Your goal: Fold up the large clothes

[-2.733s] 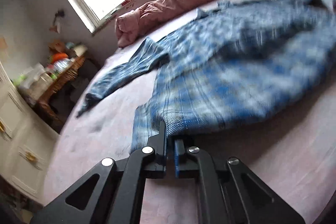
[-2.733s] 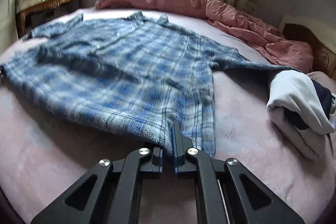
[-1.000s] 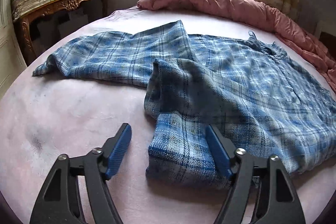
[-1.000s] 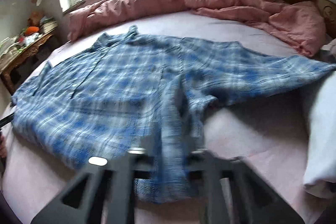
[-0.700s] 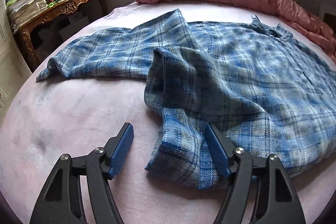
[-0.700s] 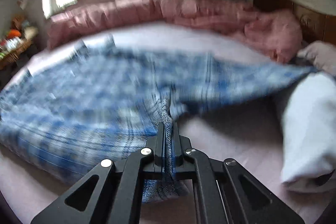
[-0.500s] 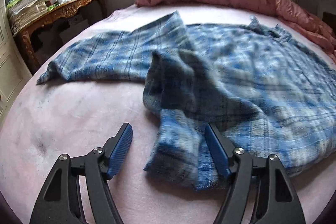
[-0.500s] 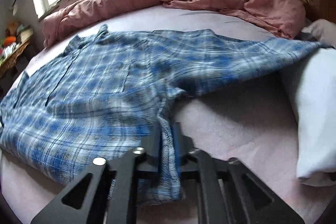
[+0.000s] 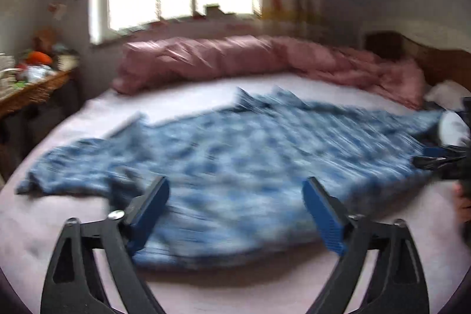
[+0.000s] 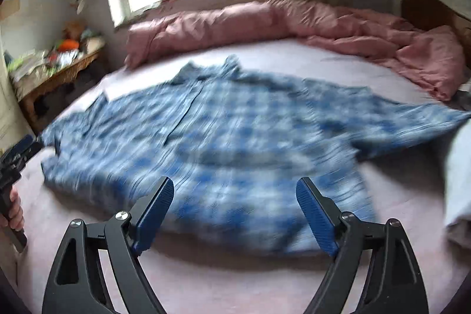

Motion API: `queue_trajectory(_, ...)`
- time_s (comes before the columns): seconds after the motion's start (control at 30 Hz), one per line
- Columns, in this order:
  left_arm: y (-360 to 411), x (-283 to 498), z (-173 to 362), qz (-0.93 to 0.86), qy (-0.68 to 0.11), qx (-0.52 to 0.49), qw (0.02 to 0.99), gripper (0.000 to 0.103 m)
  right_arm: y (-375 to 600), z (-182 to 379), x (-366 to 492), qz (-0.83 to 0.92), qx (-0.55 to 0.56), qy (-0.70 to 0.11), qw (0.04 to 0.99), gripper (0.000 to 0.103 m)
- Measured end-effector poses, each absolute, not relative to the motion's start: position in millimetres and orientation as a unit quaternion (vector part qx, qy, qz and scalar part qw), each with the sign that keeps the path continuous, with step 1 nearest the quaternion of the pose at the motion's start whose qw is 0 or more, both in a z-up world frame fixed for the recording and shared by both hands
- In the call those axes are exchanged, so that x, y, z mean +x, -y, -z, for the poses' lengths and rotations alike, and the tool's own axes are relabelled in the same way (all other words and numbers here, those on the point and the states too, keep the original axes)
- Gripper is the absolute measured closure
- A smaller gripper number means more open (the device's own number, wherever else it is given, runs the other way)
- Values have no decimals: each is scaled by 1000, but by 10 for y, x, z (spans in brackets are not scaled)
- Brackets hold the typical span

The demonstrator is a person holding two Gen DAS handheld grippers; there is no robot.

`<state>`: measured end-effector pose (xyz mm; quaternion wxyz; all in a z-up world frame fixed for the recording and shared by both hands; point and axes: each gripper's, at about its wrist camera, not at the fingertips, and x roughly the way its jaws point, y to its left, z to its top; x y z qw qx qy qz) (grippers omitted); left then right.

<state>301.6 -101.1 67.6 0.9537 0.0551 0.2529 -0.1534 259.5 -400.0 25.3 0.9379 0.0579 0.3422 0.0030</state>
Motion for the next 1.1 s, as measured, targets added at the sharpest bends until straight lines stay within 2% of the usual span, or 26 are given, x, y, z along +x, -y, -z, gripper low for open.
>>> queue_trajectory(0.07,1286,3068,-627,169,-281,71,942,2,3922,-113,2696,28,23,-374,927,16)
queue_trajectory(0.17,1687,3090,-550,184,-304,114,928,2,4027,65,2787,43,45,-418,906,16)
queue_trajectory(0.27,1941,3152,-480,189,-315,129,921,2,4103,131,2818,43,66,-429,900,13)
queue_trajectory(0.37,2099,3323,-158,161,-369,155,902,0,4043,163,2827,53,46,-433,899,11)
queue_trajectory(0.57,1843,3540,44,176,-424,65,886,0,4018,202,2829,58,34,-438,896,4)
queue_trajectory(0.8,1845,3479,16,182,-402,60,895,0,4007,209,2836,59,32,-438,896,2)
queue_trajectory(1.1,1618,3357,-228,168,-321,-1,932,0,3997,219,2848,60,28,-438,897,2)
